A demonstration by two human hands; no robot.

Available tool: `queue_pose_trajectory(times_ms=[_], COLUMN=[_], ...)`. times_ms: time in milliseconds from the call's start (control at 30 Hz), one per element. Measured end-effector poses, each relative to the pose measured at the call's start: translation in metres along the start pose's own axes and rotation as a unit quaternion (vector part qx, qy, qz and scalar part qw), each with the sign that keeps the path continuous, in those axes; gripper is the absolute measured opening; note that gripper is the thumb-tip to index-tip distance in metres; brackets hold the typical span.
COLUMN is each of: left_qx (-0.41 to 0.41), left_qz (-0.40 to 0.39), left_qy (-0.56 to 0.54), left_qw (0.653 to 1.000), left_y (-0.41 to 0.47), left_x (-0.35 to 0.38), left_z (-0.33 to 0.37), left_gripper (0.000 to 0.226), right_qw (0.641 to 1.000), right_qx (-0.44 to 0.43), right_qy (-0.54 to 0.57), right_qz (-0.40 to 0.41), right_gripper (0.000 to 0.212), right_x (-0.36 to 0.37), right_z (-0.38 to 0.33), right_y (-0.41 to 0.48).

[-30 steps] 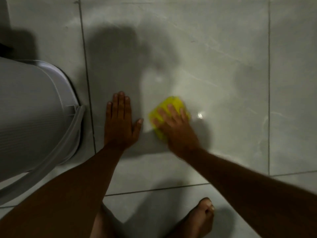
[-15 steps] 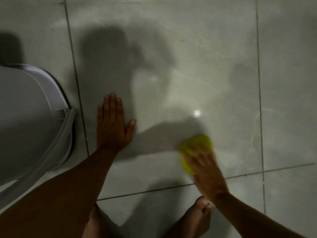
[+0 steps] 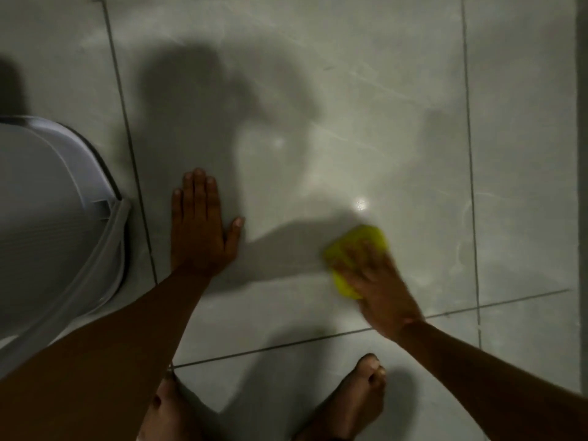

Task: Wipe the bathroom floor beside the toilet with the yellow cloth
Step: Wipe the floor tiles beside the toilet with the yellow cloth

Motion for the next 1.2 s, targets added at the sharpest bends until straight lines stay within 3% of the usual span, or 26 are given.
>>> queue_pose_trajectory(times_ms=[67,133,167,200,233,267,300,333,367,433,467,533,567,600,667,700,767,867,933,967,1000,1100,1133,1200], left_qx=[0.006,0.009,0.009,0.008,0.009,0.007,0.005,0.004,0.001,-0.002,-0.001,0.004,0.004,0.004,0.006,0.005,0.007,0.008,0.011,0.012,0.012,0.016,0.015,0.015], left_qz=[0.008,0.006,0.002,-0.002,-0.005,-0.008,-0.009,-0.011,-0.011,-0.008,-0.01,-0.017,-0.019,-0.019,-0.02,-0.021,-0.019,-0.007,-0.006,-0.006,-0.007,-0.01,-0.009,-0.007], left_qy=[0.004,0.002,0.0,0.001,0.001,-0.001,-0.004,-0.009,-0.013,-0.009,-0.008,-0.01,-0.011,-0.014,-0.013,-0.012,-0.013,-0.012,-0.016,-0.013,-0.012,-0.01,-0.009,-0.014], left_qw=[1.0,1.0,1.0,1.0,1.0,1.0,1.0,1.0,1.0,1.0,1.0,1.0,1.0,1.0,1.0,1.0,1.0,1.0,1.0,1.0,1.0,1.0,1.0,1.0], left_y=[-0.002,-0.002,-0.002,-0.001,0.0,0.001,0.002,0.003,0.002,-0.001,-0.002,-0.001,-0.001,0.0,0.002,0.003,0.001,-0.001,-0.001,0.0,0.001,0.002,0.001,0.0], left_x=[0.002,0.004,0.004,0.003,0.002,0.0,-0.002,-0.003,-0.003,-0.002,0.0,0.0,0.0,0.0,-0.001,-0.001,-0.001,0.0,0.001,0.001,0.0,-0.001,-0.001,-0.001], left_z=[0.0,0.0,-0.001,-0.002,-0.002,-0.002,-0.002,-0.001,-0.001,-0.002,-0.002,0.0,0.0,0.0,0.001,0.0,0.0,0.0,0.001,0.002,0.002,0.002,0.002,0.001], left_gripper=[0.083,0.083,0.083,0.083,0.083,0.083,0.083,0.083,0.083,0.083,0.083,0.083,0.083,0.083,0.083,0.083,0.084,0.084,0.083,0.083,0.083,0.083,0.083,0.083], right_qw=[0.978,0.885,0.853,0.867,0.92,0.973,0.996,0.997,0.99,0.996,0.998,0.962,0.952,0.965,0.994,0.99,0.98,0.998,0.988,0.981,0.98,0.989,0.987,0.991], right_qx=[0.192,0.417,0.465,0.442,0.344,0.193,0.046,-0.069,-0.128,-0.077,0.018,0.225,0.251,0.209,-0.012,-0.111,-0.191,-0.041,0.107,0.136,0.12,-0.083,-0.112,-0.053], right_qy=[0.08,0.198,0.229,0.221,0.178,0.12,0.071,0.034,0.009,0.026,0.062,0.155,0.17,0.156,0.109,0.086,0.036,0.046,0.11,0.14,0.159,0.113,0.088,0.072], right_qz=[0.007,0.056,0.064,0.065,0.054,0.03,0.007,-0.023,-0.05,-0.024,-0.015,0.026,0.031,0.042,0.009,-0.004,-0.04,-0.024,-0.007,-0.001,0.0,-0.046,-0.072,-0.101], right_gripper=[0.096,0.08,0.075,0.074,0.077,0.083,0.089,0.093,0.096,0.101,0.102,0.094,0.089,0.086,0.083,0.081,0.084,0.097,0.095,0.093,0.09,0.083,0.084,0.094], right_x=[-0.004,-0.019,-0.029,-0.034,-0.033,-0.025,-0.014,-0.004,0.003,0.003,-0.002,-0.02,-0.027,-0.032,-0.019,-0.009,0.006,0.011,0.002,-0.003,-0.003,0.023,0.033,0.05], right_z=[0.056,0.088,0.077,0.056,0.023,-0.018,-0.052,-0.067,-0.064,-0.037,-0.025,-0.017,-0.035,-0.061,-0.119,-0.132,-0.121,-0.08,-0.076,-0.088,-0.107,-0.152,-0.145,-0.099], right_y=[-0.001,0.02,0.033,0.046,0.055,0.05,0.031,0.004,-0.018,-0.021,-0.008,0.028,0.043,0.052,0.034,0.007,-0.037,-0.02,0.004,0.009,0.008,-0.047,-0.07,-0.095])
Point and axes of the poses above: each hand's wrist, its own y-axis towards the middle knuckle, its own x-axis out of the palm, z = x × y, the point moved 8 cm from there along y, towards the middle knuckle, and after that the axes turned 12 degrees about x, right-handed, at the moved point
